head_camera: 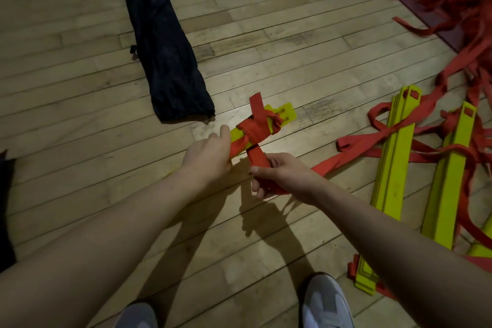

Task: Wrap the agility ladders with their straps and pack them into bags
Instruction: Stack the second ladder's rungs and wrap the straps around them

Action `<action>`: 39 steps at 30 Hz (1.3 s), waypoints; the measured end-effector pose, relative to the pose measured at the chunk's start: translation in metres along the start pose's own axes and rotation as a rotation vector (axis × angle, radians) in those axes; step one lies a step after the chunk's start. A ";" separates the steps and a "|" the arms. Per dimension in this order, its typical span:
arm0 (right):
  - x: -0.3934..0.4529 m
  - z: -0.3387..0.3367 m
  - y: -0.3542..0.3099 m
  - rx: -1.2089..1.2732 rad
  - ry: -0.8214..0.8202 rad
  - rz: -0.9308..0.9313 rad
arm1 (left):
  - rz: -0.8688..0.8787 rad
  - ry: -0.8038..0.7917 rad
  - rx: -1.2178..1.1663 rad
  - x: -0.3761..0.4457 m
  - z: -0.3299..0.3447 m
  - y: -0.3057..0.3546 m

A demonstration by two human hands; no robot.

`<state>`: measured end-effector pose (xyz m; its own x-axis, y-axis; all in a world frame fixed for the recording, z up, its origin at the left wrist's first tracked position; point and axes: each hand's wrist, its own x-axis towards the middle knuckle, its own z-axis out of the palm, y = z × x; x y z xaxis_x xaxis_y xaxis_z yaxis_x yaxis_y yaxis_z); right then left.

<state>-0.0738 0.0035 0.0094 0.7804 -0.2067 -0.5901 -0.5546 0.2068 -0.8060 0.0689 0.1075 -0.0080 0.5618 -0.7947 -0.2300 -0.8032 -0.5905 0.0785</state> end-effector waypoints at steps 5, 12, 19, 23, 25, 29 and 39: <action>-0.003 -0.002 0.003 0.074 0.055 -0.021 | 0.116 0.009 0.012 0.003 -0.004 -0.001; -0.005 0.001 0.009 0.159 0.124 -0.036 | 0.267 0.021 -0.039 -0.007 -0.012 -0.002; -0.018 -0.009 -0.004 -0.019 -0.111 0.119 | 0.108 0.038 -0.154 -0.015 -0.014 0.002; -0.023 -0.009 0.002 -0.160 -0.123 0.128 | 0.033 0.079 -0.205 -0.009 -0.010 -0.001; -0.024 -0.005 0.005 -0.060 -0.086 0.093 | 0.024 0.089 -0.185 -0.004 -0.010 -0.005; -0.020 0.006 0.004 0.033 0.055 -0.032 | 0.044 -0.026 -0.123 -0.004 -0.010 -0.007; -0.009 0.012 0.012 -0.017 0.183 -0.020 | 0.210 0.018 0.071 -0.007 -0.006 -0.002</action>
<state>-0.0839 0.0194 0.0055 0.7265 -0.3817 -0.5714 -0.5455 0.1853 -0.8174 0.0675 0.1135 -0.0005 0.3838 -0.9019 -0.1983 -0.9145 -0.4010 0.0538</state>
